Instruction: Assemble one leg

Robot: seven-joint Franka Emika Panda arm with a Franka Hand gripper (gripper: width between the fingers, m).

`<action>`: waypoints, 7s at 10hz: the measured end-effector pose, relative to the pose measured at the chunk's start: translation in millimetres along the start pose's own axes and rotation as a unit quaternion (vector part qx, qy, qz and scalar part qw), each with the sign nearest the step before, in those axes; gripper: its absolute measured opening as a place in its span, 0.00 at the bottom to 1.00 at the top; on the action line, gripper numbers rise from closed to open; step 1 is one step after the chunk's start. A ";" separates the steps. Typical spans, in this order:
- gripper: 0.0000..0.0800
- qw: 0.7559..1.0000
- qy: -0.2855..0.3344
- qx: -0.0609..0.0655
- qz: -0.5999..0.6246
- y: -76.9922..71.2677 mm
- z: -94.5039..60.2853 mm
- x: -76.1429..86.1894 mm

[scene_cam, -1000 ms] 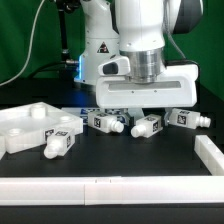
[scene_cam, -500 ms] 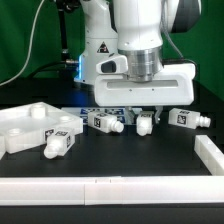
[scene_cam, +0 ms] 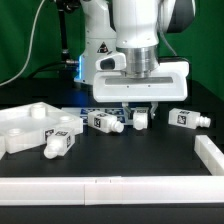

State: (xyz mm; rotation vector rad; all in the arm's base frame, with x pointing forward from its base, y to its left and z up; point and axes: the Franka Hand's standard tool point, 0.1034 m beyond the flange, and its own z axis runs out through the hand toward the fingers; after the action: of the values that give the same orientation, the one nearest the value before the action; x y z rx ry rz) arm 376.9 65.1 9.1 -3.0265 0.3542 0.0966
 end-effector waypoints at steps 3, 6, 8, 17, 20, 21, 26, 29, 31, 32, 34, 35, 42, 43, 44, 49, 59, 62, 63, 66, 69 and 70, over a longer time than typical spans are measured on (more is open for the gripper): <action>0.47 1.000 0.000 0.000 -0.001 0.0 0.0 0.3; 0.78 1.000 -0.018 0.000 -0.018 4.5 -9.6 -2.3; 0.81 0.999 -0.033 0.006 -0.030 20.0 -42.4 6.0; 0.81 0.994 -0.008 0.008 -0.109 62.4 -48.4 38.4; 0.81 0.982 -0.019 -0.001 -0.190 109.0 -67.5 63.1; 0.81 0.976 -0.013 -0.012 -0.216 115.0 -74.2 72.2; 0.81 0.975 -0.012 -0.014 -0.221 114.0 -74.4 74.1; 0.81 0.959 -0.022 -0.015 -0.283 154.0 -89.1 88.4; 0.81 0.947 -0.020 -0.019 -0.319 184.5 -96.6 106.6; 0.81 0.951 -0.021 -0.016 -0.307 191.0 -93.3 105.4; 0.81 0.950 -0.021 -0.016 -0.311 186.1 -92.9 105.7; 0.81 0.950 -0.021 -0.016 -0.311 186.4 -92.7 105.5; 0.81 0.946 -0.035 -0.015 -0.320 229.4 -86.9 100.8; 0.81 0.947 -0.035 -0.015 -0.320 229.4 -86.8 100.8; 0.81 0.953 -0.028 -0.017 -0.302 231.2 -87.5 100.9; 0.81 0.996 -0.013 0.019 -0.084 246.8 -93.2 90.9; 0.81 0.994 -0.025 0.035 0.098 264.7 -69.5 67.5; 0.81 0.983 -0.029 0.032 0.176 270.3 -68.7 64.1; 0.81 0.975 -0.033 0.029 0.218 272.8 -66.1 58.3; 0.81 0.968 -0.024 0.016 0.248 293.8 -47.9 47.6; 0.81 0.968 -0.031 0.012 0.249 293.1 -37.5 42.9; 0.81 0.968 -0.031 0.012 0.247 292.7 -37.2 43.0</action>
Offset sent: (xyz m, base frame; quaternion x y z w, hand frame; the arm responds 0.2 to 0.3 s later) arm 0.0000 0.0000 0.0000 0.0000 0.0000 0.0000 1.0000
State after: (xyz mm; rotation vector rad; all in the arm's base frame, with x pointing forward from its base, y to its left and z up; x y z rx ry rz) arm 352.4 -231.9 18.1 -2.8280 1.0847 0.2167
